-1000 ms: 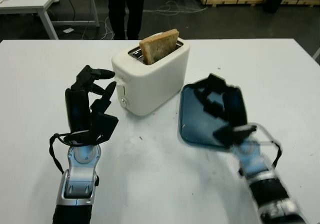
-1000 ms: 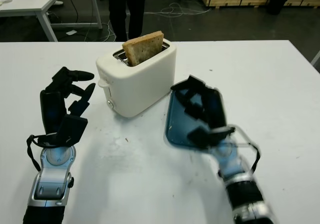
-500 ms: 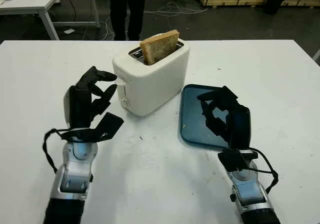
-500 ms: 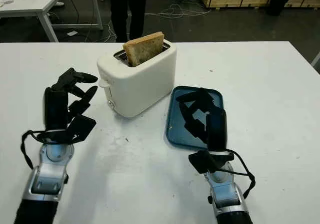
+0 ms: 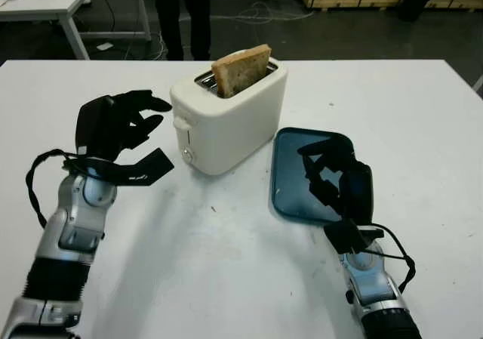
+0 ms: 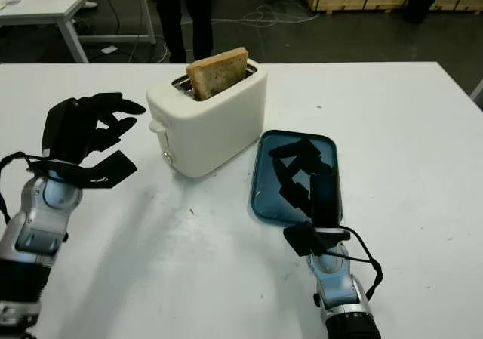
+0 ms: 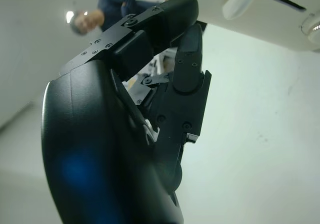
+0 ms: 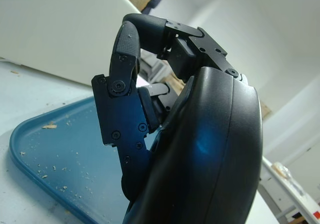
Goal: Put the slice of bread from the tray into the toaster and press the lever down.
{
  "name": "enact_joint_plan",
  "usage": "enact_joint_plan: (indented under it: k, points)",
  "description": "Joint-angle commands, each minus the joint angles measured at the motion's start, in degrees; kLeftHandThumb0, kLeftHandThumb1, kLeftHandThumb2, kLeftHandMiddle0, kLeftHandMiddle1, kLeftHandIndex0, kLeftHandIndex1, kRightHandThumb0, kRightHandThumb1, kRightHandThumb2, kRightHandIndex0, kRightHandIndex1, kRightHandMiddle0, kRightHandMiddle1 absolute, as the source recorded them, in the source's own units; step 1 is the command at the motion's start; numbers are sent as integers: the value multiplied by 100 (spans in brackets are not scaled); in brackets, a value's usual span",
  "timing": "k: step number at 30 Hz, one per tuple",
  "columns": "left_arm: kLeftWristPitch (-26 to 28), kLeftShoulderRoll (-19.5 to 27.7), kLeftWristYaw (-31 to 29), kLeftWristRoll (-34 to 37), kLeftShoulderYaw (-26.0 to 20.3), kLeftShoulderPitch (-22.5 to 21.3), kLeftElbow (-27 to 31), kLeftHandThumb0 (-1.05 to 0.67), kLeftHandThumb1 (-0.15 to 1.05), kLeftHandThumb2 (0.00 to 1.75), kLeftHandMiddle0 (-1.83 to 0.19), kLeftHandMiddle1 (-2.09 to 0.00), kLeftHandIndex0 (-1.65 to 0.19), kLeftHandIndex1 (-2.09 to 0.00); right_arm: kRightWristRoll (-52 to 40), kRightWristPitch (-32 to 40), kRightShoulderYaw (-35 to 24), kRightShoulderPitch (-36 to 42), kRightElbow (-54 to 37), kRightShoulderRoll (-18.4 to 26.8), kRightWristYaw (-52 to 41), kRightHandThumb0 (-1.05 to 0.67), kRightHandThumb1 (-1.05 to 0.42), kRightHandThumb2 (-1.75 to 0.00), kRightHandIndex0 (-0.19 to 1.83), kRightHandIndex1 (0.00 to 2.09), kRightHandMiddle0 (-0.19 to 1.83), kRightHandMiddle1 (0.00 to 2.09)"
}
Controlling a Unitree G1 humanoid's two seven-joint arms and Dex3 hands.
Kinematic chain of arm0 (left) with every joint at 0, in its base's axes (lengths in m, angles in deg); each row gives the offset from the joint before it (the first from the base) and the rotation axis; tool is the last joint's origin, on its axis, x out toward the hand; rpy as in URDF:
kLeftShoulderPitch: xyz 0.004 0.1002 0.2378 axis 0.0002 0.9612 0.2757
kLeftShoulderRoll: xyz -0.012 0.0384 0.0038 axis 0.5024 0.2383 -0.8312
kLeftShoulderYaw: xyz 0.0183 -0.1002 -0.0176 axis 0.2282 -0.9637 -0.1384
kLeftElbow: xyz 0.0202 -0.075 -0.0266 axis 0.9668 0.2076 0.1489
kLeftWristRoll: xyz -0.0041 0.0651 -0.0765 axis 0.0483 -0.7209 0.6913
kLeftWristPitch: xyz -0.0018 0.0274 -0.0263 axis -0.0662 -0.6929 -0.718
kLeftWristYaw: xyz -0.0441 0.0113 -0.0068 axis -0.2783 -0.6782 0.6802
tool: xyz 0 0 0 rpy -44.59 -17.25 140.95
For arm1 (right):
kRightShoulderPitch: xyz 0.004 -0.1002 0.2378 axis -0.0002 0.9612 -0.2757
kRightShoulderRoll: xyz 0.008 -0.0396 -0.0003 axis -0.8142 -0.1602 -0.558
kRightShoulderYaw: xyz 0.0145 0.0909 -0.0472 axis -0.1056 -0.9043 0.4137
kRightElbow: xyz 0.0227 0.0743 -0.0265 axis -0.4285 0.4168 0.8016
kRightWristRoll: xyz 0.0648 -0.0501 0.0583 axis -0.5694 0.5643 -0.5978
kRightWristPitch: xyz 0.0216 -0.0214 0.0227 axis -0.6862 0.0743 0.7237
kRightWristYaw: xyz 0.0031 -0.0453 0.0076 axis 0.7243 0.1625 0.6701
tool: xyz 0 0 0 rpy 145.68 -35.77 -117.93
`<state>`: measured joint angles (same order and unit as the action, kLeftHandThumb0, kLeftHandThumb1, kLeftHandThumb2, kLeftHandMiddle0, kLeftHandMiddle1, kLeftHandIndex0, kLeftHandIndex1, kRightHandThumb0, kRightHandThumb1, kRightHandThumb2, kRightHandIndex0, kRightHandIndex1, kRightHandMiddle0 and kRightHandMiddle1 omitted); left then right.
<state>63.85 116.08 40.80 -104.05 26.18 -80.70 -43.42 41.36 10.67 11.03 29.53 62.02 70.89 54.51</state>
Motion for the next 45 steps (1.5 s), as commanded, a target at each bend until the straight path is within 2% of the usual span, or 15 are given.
enact_joint_plan:
  k: [1, 6, 10, 12, 16, 18, 22, 24, 26, 28, 29, 31, 34, 40, 45]
  points:
    - [-114, 181, -154, -99, 136, -219, -121, -18, 92, 8, -99, -96, -116, -24, 8, -132, -45, -77, 58, -22, 70, -46, -92, -46, 73, 175, 68, 128]
    - [-164, 377, -440, -118, 347, -412, -253, -15, 91, 6, -102, -90, -121, -21, -22, -237, -74, -99, 127, -51, 136, -46, -92, -45, 73, 173, 67, 128]
    - [-219, 550, -806, -59, 483, -510, -211, -15, 90, 6, -91, -124, -123, -15, -28, -232, -101, -100, 138, -78, 161, -47, -92, -44, 73, 171, 66, 125]
    - [-272, 643, -1054, 42, 496, -565, -131, -15, 90, 6, -88, -129, -125, -15, 20, -186, -109, -93, 109, -81, 184, -48, -92, -44, 73, 171, 66, 124]
    - [-461, 852, -1506, 207, 496, -804, -207, -15, 88, 7, -89, -98, -132, -23, 64, -199, -111, -94, 124, -88, 237, -48, -92, -44, 74, 167, 67, 117]
    - [-484, 888, -1620, 204, 501, -909, -252, -15, 87, 6, -94, -94, -131, -24, 56, -210, -114, -94, 130, -88, 251, -47, -92, -44, 74, 167, 68, 116]
    - [-451, 904, -1757, 149, 554, -1070, -338, -14, 86, 4, -97, -128, -128, -29, 48, -169, -130, -77, 77, -74, 260, -49, -92, -44, 74, 168, 69, 115]
    - [-433, 910, -1802, 118, 591, -1129, -395, -13, 86, 4, -96, -135, -127, -31, 132, -105, -138, -62, 13, -54, 298, -49, -92, -45, 73, 167, 69, 114]
    - [-460, 908, -1782, 66, 633, -1179, -477, -12, 85, 4, -95, -145, -125, -42, 152, -154, -148, -67, 19, -42, 317, -48, -92, -45, 73, 166, 70, 113]
    - [-481, 900, -1768, 34, 664, -1221, -550, -11, 84, 5, -92, -156, -110, -82, 79, -243, -155, -79, 56, -49, 283, -47, -92, -44, 74, 167, 70, 112]
    - [-444, 899, -1787, 2, 689, -1239, -567, -11, 83, 5, -92, -158, -106, -91, 60, -272, -158, -85, 72, -50, 275, -47, -92, -43, 74, 167, 70, 111]
    - [-378, 907, -1839, -69, 738, -1272, -574, -12, 84, 6, -90, -156, -99, -97, 60, -320, -161, -96, 112, -46, 283, -46, -92, -42, 74, 168, 70, 110]
    - [-385, 918, -1817, -172, 784, -1320, -625, -14, 85, 7, -89, -155, -99, -99, 17, -412, -166, -107, 182, -46, 264, -46, -92, -42, 74, 169, 72, 108]
    - [-352, 930, -1824, -307, 831, -1395, -679, -15, 85, 8, -83, -171, -89, -133, -24, -517, -189, -114, 211, -36, 226, -45, -92, -40, 73, 173, 71, 112]
    - [-361, 950, -1857, -296, 844, -1416, -726, -15, 85, 8, -80, -173, -84, -137, -17, -668, -189, -161, 348, -17, 241, -44, -92, -39, 72, 174, 69, 116]
